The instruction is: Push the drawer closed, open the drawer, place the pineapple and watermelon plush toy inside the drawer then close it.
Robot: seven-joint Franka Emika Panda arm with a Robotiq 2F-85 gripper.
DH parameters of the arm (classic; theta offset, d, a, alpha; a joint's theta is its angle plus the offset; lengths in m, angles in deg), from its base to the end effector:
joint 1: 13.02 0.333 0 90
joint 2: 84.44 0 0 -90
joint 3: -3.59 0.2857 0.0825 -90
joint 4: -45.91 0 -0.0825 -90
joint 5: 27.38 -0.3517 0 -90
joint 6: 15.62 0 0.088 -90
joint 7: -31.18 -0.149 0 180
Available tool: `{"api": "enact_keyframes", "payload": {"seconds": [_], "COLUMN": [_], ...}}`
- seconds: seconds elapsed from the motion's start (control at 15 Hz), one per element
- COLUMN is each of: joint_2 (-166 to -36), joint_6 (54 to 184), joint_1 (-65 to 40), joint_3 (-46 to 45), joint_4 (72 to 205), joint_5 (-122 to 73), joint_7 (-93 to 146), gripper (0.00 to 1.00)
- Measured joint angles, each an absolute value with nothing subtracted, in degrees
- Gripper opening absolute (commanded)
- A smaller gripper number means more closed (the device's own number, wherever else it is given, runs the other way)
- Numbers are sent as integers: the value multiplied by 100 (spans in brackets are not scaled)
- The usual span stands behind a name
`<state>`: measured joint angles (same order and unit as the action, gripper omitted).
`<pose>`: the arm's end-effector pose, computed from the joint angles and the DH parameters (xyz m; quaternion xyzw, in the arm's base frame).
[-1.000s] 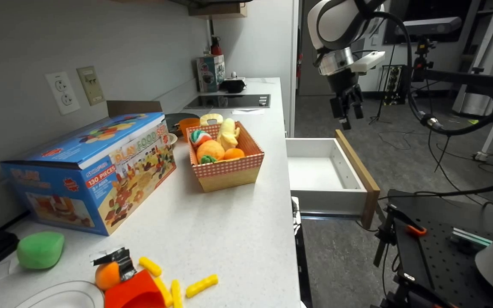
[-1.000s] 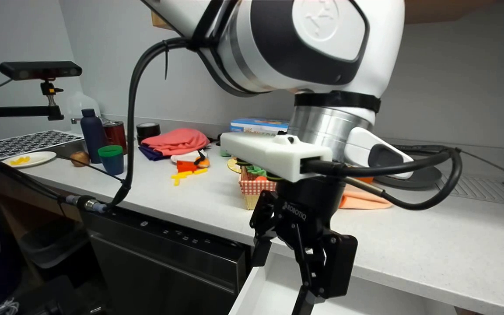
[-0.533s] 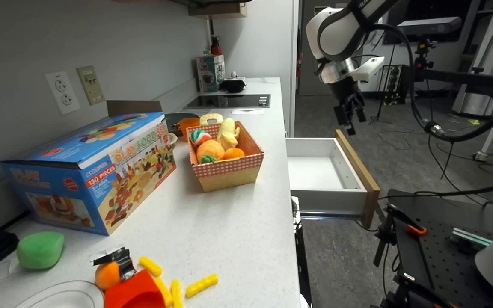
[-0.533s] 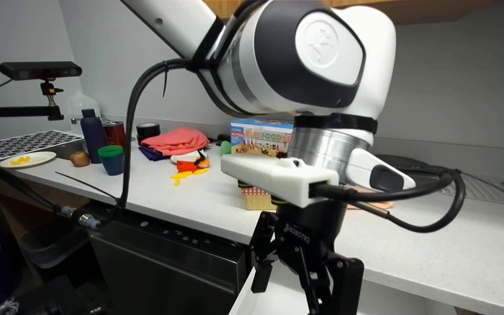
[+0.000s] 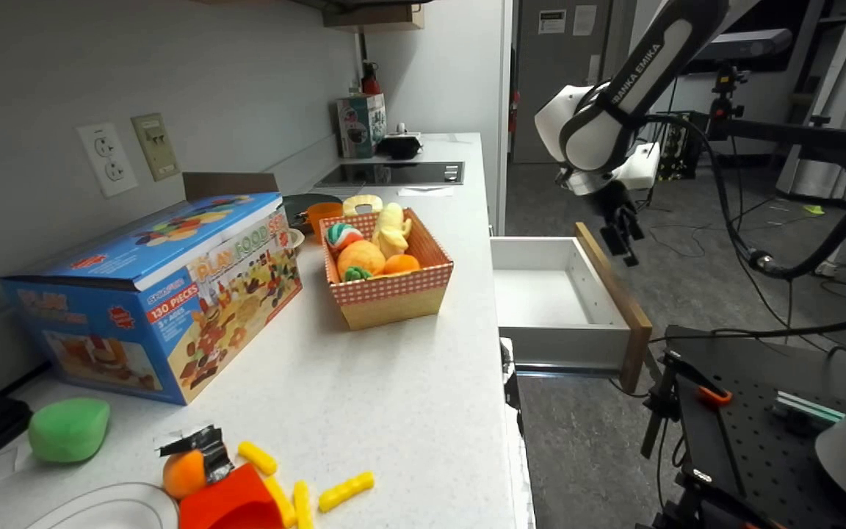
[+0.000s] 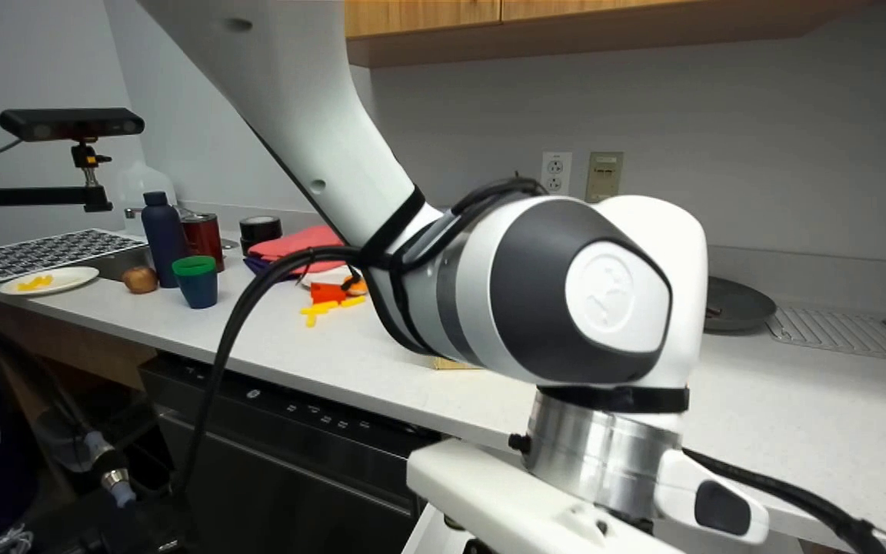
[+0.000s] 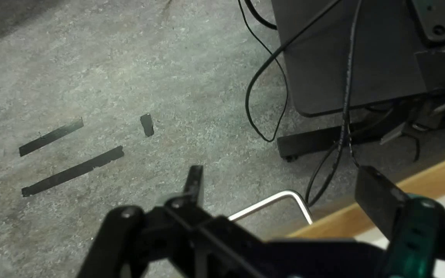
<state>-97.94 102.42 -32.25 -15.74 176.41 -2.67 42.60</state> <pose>0.3188 -0.3111 0.1969 0.9510 -0.0905 -0.2818 0.0893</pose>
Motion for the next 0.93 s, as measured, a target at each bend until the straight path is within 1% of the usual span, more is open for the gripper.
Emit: {"api": "enact_keyframes", "payload": {"seconds": [0.33,0.6,0.93], "joint_2": [-10421,-10852,-11057], "joint_6": [10233,10231,9668], "joint_1": [-3556,-3623,-3625], "joint_3": [-1647,-1609,-1331], "joint_4": [17430,17145,16679], "joint_5": [-243,-263,-689], "joint_7": [5123,5403,5903], "gripper": [100,100,100]}}
